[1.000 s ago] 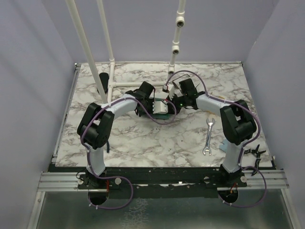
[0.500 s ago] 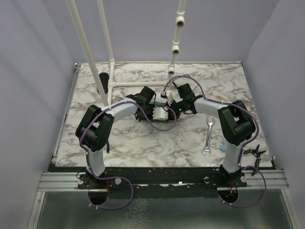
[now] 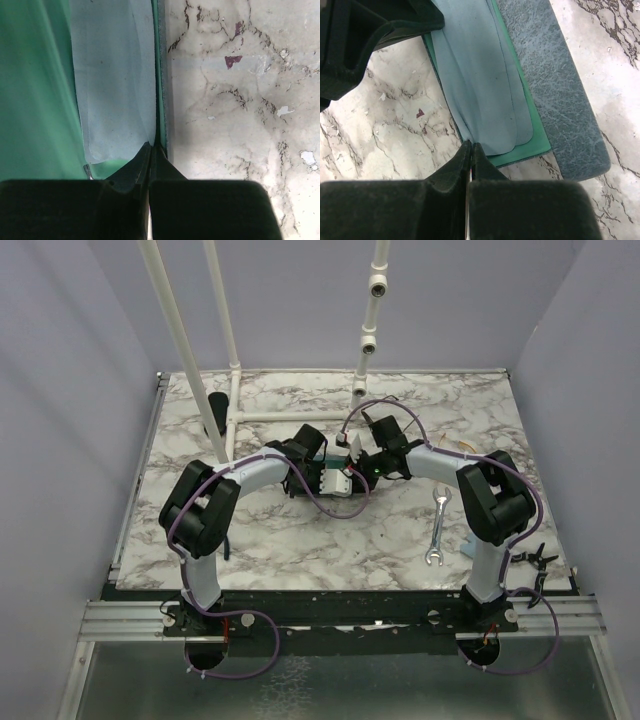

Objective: Organize the sunglasses
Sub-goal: Place the glasses cleaning cloth in the sunglasses case.

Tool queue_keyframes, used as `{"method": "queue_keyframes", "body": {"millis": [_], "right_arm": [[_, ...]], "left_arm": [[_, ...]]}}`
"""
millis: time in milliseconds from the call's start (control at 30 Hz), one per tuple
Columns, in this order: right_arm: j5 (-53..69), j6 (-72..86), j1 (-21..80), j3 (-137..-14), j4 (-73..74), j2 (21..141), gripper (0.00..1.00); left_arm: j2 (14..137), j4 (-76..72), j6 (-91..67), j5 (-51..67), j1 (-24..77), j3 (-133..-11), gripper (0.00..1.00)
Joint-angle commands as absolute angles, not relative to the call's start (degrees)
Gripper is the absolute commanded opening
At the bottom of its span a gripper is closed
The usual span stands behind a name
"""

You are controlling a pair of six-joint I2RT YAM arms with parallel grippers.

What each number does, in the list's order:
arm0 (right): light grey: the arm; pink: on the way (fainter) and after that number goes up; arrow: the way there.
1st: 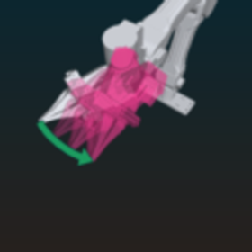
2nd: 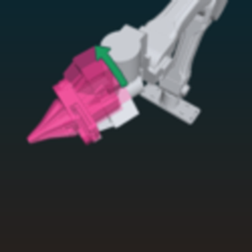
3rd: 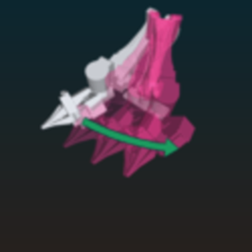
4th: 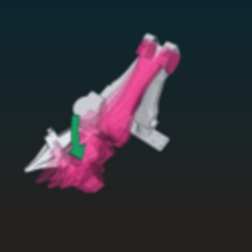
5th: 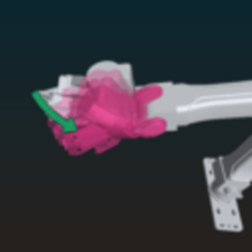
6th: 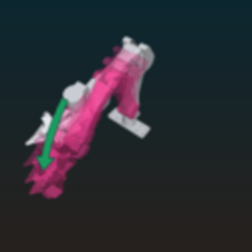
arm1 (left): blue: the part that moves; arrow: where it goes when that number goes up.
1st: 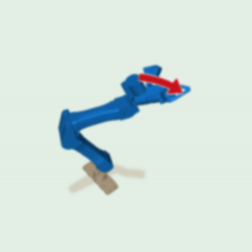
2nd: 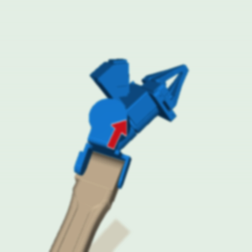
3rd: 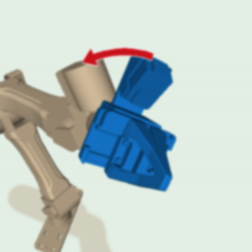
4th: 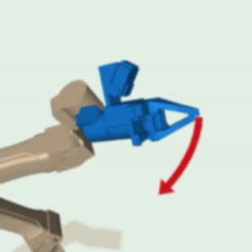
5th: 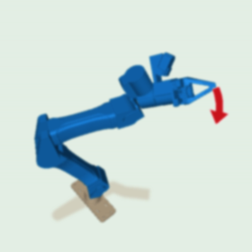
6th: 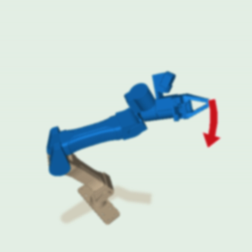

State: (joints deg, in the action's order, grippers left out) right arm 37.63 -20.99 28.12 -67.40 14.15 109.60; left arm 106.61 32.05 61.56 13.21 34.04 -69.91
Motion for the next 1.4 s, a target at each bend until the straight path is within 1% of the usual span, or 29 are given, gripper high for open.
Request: {"method": "queue_keyframes", "body": {"millis": [0, 67, 233, 333, 400, 467, 567, 867, 1067, 1267, 1367], "right_arm": [[35.13, -21.01, 28.74, -67.33, 14.71, 110.48, 0.0], [34.32, -21.08, 28.74, -67.27, 14.65, 110.64, 0.01], [33.61, -20.15, 28.74, -67.41, 13.85, 111.01, 0.0], [34.07, -20.18, 28.87, -67.29, 13.88, 111.08, 0.01], [34.02, -20.22, 28.97, -67.1, 14.13, 111.03, 0.04], [34.16, -20.21, 29.0, -66.98, 14.52, 110.92, 0.09], [34.58, -20.21, 29.0, -66.72, 14.85, 110.3, 0.18], [36.21, -19.88, 29.01, -67.24, 15.73, 107.37, 0.29], [38.66, -17.99, 28.77, -66.46, 15.12, 103.86, 0.35], [37.65, -16.56, 28.09, -64.78, 14.77, 102.53, 0.37], [36.48, -12.88, 27.51, -63.58, 11.18, 101.53, 0.37]], "left_arm": [[106.26, 33.57, 61.17, 13.98, 34.37, -69.71, 0.02], [106.16, 33.57, 61.23, 14.15, 34.37, -69.55, 0.05], [106.47, 33.49, 61.02, 14.63, 34.37, -69.35, 0.05], [106.54, 33.49, 60.97, 14.8, 34.37, -69.2, 0.09], [106.38, 33.49, 61.16, 15.04, 34.45, -68.81, 0.16], [105.91, 33.49, 61.44, 15.27, 34.38, -68.46, 0.23], [104.86, 33.49, 61.99, 15.31, 34.37, -68.12, 0.28], [102.69, 33.84, 62.13, 15.48, 34.36, -67.88, 0.32], [103.74, 33.84, 61.77, 15.31, 34.32, -66.97, 0.32], [103.12, 33.84, 61.96, 15.98, 34.36, -66.23, 0.32], [102.45, 33.77, 62.2, 16.29, 34.36, -66.18, 0.33]]}}
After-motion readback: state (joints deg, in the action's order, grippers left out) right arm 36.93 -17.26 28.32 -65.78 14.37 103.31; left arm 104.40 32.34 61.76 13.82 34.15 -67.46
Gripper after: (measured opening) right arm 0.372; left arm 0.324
